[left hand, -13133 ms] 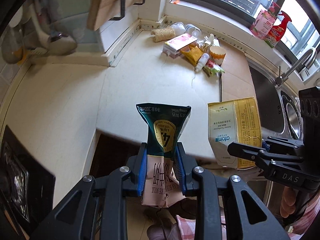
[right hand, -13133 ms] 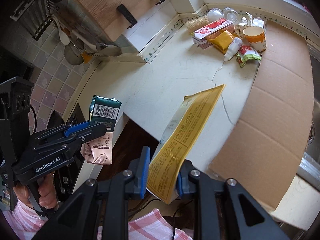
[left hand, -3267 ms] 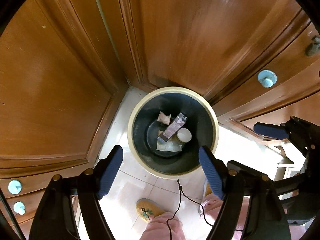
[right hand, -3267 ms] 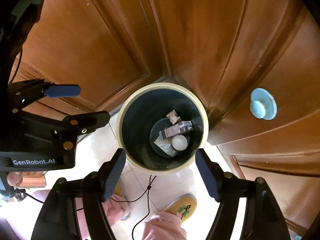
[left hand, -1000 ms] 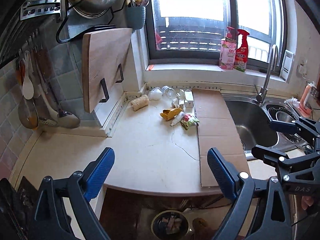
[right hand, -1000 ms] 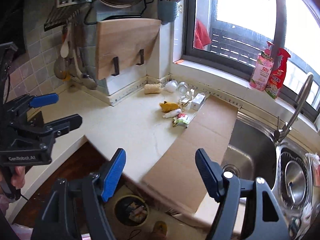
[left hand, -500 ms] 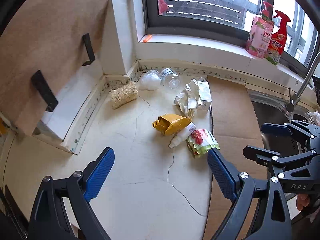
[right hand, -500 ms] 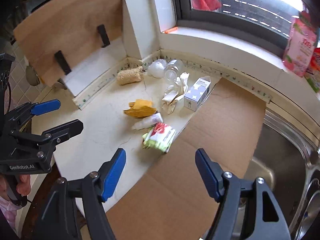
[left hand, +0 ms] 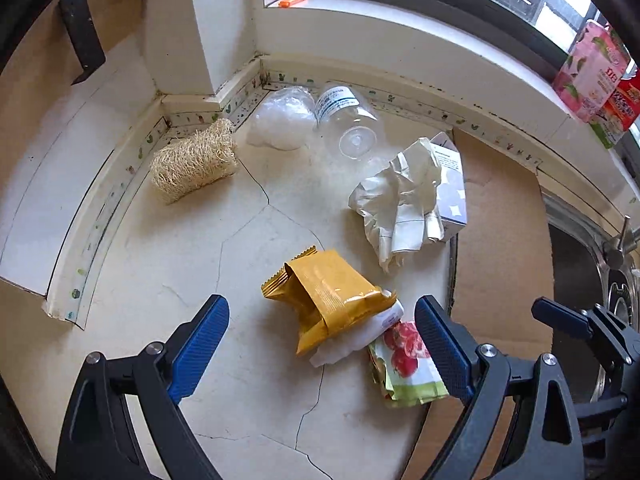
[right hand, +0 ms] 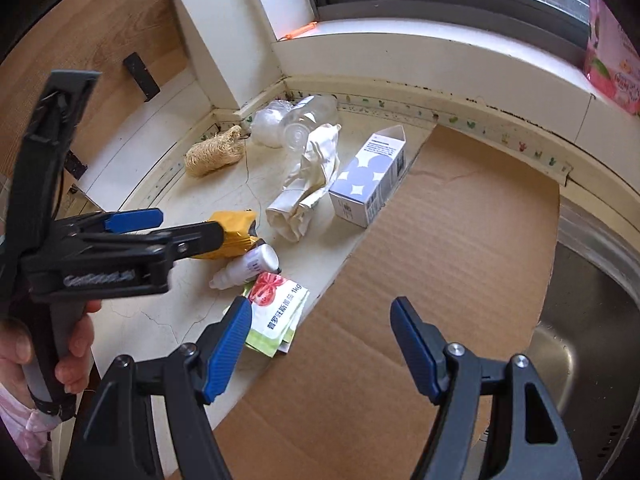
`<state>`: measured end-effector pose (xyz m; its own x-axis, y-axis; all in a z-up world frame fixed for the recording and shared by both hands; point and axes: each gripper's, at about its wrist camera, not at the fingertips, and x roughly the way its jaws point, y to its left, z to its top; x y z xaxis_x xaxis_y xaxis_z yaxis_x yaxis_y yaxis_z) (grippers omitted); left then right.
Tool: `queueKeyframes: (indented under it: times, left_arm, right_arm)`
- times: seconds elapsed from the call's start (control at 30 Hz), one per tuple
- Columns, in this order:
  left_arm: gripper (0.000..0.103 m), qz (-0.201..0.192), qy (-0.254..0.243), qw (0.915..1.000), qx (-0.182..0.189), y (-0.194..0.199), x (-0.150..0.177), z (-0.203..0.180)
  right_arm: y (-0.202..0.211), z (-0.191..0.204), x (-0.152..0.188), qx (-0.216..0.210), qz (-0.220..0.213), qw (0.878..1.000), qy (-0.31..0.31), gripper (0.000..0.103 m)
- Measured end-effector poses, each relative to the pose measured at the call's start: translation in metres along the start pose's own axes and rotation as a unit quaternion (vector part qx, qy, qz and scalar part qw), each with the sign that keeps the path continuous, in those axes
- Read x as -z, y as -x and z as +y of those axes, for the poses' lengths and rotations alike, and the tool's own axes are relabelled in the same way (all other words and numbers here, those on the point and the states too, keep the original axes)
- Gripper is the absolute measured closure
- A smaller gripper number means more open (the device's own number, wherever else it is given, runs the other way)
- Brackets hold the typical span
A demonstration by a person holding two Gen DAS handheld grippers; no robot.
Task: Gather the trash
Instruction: 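Grasp the yellow snack wrapper with left gripper while right grasps green-red snack packet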
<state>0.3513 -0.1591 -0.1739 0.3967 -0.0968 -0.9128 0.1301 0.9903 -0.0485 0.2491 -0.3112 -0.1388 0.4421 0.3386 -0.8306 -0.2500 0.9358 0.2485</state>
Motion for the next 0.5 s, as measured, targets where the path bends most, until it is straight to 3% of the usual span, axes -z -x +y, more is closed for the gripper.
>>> queueKeyframes:
  times: [0.13, 0.27, 0.43, 0.47, 0.5]
  left_arm:
    - [0.011, 0.011, 0.007, 0.9997, -0.021, -0.020, -0.007, -0.006]
    - [0.032, 0.031, 0.025, 0.9991, -0.016, -0.039, -0.012, -0.005]
    - [0.040, 0.013, 0.032, 0.9994, -0.007, -0.037, -0.013, 0.001]
    - [0.051, 0.009, 0.032, 0.9995, -0.002, -0.036, -0.013, 0.003]
    - [0.053, 0.011, 0.032, 0.9994, 0.001, -0.036, -0.013, 0.004]
  right_arm:
    - [-0.003, -0.003, 0.001, -0.004, 0.003, 1.000, 0.001, 0.031]
    - [-0.006, -0.003, 0.001, -0.013, 0.006, 1.000, 0.005, 0.031]
    - [-0.014, 0.008, 0.002, -0.022, 0.012, 0.999, 0.026, 0.031]
    - [-0.016, 0.010, 0.002, -0.023, 0.015, 0.999, 0.030, 0.031]
    - [-0.019, 0.013, 0.003, -0.024, 0.019, 0.999, 0.034, 0.031]
